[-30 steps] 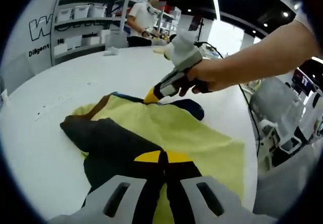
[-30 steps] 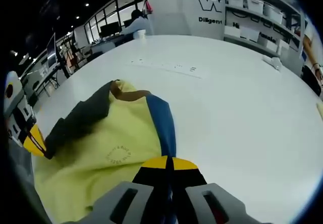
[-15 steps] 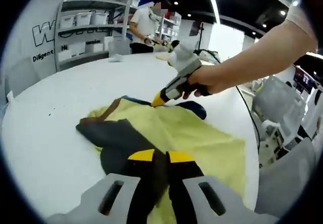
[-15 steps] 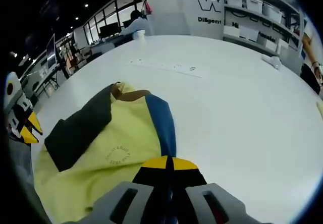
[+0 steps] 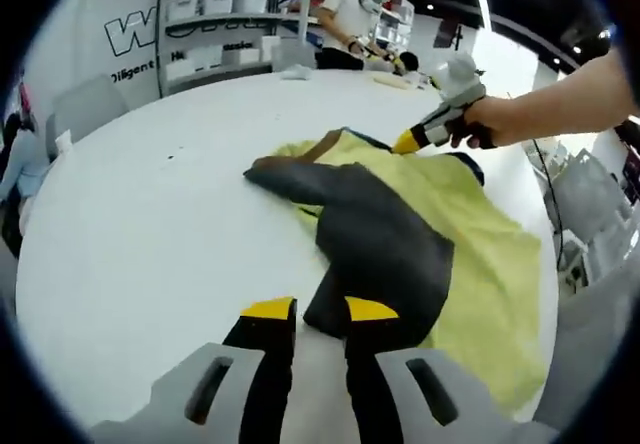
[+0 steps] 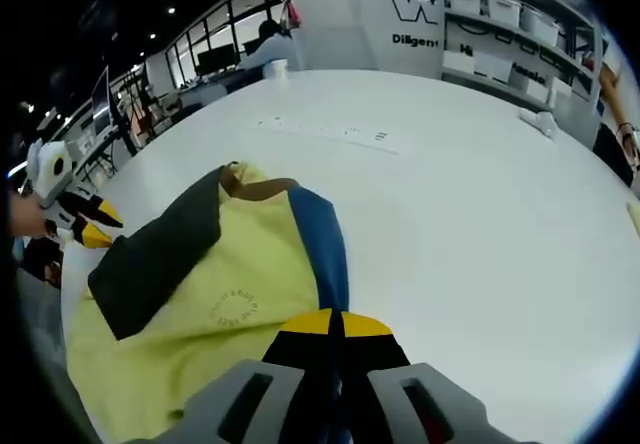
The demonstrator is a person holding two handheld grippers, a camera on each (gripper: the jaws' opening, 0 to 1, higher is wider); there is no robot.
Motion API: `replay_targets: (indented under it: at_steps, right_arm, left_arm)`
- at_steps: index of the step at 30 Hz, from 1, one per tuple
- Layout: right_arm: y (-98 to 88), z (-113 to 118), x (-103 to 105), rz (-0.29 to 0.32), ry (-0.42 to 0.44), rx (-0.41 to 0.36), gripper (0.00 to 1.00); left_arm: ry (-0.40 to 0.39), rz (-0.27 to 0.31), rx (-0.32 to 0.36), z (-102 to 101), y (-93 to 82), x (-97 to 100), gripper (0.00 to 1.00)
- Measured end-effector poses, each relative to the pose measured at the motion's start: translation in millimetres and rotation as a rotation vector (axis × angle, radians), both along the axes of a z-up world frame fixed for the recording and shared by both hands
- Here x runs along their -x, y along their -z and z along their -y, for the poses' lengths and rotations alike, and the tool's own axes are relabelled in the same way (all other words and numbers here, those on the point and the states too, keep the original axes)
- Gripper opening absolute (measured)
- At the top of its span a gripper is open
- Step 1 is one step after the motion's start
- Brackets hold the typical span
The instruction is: Fold the garment on the visible template until the final outline fits inside the template.
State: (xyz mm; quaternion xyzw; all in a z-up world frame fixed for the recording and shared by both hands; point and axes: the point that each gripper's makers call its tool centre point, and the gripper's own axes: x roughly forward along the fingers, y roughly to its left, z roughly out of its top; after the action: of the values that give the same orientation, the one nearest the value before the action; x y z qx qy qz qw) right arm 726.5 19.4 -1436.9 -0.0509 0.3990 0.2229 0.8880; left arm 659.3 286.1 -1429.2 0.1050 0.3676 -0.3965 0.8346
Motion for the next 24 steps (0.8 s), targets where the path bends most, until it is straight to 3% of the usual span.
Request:
replay_targets:
  at_steps: [8,12,16,24]
  right_arm:
    - [0.6,0.7,-0.2,-0.002,0.003,-0.001,0.0]
    - [0.1,1.4,-0.1,-0.002,0.003,-0.001,0.0]
    - [0.1,2.3,-0.2,-0.002,0.004,-0.001,0.0]
    - [0.4,3.7,-1.6,-0.002,0.005,0.005,0.0]
  left_arm:
    - [-0.057,-0.086,0.014,3.3,11.5,-2.8,0.16]
    - [-0.085,-0.103,0.014,1.4,12.3,-6.5,0.12]
    - [-0.086,-0.108,0.024,3.4,10.8,-4.7,0.06]
    - [-0.108,-0.076,0.048,-6.9,-6.2,-8.0,0.05]
